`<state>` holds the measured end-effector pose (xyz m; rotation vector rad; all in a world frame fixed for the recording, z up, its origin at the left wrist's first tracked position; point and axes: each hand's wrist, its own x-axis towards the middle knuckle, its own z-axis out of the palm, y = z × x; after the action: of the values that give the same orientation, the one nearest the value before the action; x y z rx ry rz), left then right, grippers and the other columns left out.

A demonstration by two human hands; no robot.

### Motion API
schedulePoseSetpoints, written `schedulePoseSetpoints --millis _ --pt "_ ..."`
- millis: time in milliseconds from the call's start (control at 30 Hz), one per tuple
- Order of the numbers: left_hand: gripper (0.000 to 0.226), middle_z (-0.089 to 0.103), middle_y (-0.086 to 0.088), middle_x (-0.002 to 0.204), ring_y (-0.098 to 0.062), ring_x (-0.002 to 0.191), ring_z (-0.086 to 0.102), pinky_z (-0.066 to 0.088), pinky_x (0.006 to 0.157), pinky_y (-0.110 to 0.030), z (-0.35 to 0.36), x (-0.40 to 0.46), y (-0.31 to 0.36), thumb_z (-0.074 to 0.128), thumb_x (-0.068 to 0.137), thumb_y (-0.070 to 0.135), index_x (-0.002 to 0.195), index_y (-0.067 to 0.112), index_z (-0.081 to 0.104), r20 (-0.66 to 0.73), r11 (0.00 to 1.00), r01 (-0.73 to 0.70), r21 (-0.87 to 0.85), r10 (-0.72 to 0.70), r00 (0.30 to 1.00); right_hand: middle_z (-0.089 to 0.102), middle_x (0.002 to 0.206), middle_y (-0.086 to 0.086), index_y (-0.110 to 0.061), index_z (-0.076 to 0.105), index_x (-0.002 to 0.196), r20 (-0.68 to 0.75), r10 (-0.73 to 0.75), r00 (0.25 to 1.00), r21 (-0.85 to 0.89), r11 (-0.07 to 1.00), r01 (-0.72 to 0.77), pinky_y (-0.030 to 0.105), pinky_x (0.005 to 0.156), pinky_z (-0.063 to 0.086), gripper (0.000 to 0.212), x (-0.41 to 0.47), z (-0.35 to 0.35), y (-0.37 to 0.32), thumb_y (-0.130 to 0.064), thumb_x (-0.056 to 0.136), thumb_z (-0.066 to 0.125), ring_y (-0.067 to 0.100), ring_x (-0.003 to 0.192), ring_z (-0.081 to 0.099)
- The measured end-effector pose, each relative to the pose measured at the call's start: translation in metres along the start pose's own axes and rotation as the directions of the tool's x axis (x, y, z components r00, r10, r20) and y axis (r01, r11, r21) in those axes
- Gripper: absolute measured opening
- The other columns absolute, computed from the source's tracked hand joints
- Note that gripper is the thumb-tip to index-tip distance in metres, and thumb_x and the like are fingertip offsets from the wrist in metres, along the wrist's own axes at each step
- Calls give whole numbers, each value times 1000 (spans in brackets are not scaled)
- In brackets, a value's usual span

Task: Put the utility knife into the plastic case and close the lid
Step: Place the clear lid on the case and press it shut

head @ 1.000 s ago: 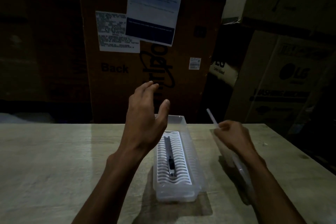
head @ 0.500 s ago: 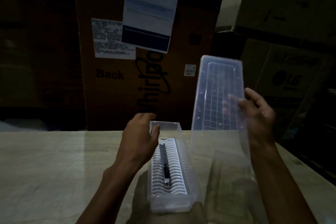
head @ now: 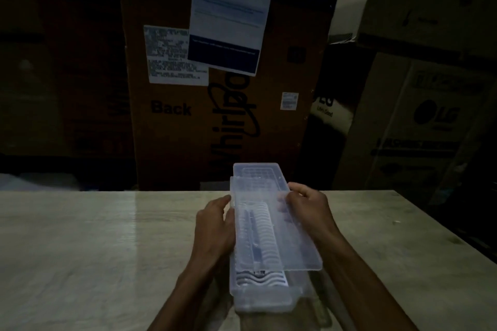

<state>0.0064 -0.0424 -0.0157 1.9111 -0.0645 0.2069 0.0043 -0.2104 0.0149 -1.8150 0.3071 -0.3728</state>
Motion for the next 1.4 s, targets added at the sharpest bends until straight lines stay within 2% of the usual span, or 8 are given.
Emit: schedulePoseSetpoints --millis 367,567,700,833,933,1067,1233,1400 --pt "29 78 1 95 -19 85 77 62 79 -51 3 -3 -10 46 98 47 102 36 72 80 891 140 -432 -116 990 71 107 3 -20 65 119 22 -94 995 -289 953 96 37 80 58 27 -4 4 7 -25 95 57 18 91 69" --pt "51 64 7 113 -16 95 72 63 75 -38 2 -2 -9 60 93 30 142 29 46 138 859 129 -496 -69 988 71 111 5 -17 63 126 62 -130 990 -510 848 143 31 74 58 40 -8 5 7 -36 91 54 17 90 69" --pt "55 69 -11 116 -23 91 74 63 78 -46 2 2 -12 63 92 23 144 27 46 149 897 116 -427 -56 987 71 116 7 -15 60 131 77 -138 987 -593 790 157 37 84 59 45 -9 6 5 -38 92 53 21 96 70" --pt "52 67 0 108 -20 89 73 63 67 -34 3 5 -16 58 94 16 144 25 46 153 873 133 -468 -67 986 72 107 6 -14 62 125 99 -122 988 -649 745 157 41 83 60 41 -5 3 6 -39 93 55 21 92 70" --pt "52 68 -6 116 -23 93 72 63 75 -42 3 6 -17 56 95 13 145 21 45 166 866 141 -480 -68 984 68 102 3 -14 60 127 132 -98 986 -677 718 162 34 75 59 41 -3 2 8 -39 95 56 19 90 68" --pt "51 67 -2 108 -20 87 72 60 57 -26 2 6 -17 54 96 8 144 21 46 185 846 160 -509 -74 980 62 128 7 -14 56 131 136 -147 980 -695 691 201 18 60 43 44 0 1 10 -38 95 57 18 100 64" --pt "54 66 -13 117 -26 90 72 61 57 -28 2 5 -20 56 95 9 144 27 46 221 830 190 -525 -82 972 29 158 5 -18 31 149 267 -168 949 -584 755 298 23 91 35 49 3 -1 10 -28 102 43 17 127 46" --pt "57 67 -12 114 -27 90 74 64 69 -38 1 7 -26 59 93 10 145 26 45 229 836 164 -524 -47 972 33 158 9 -12 34 148 269 -201 942 -622 711 329 30 98 38 50 19 18 8 -35 103 39 19 127 48"
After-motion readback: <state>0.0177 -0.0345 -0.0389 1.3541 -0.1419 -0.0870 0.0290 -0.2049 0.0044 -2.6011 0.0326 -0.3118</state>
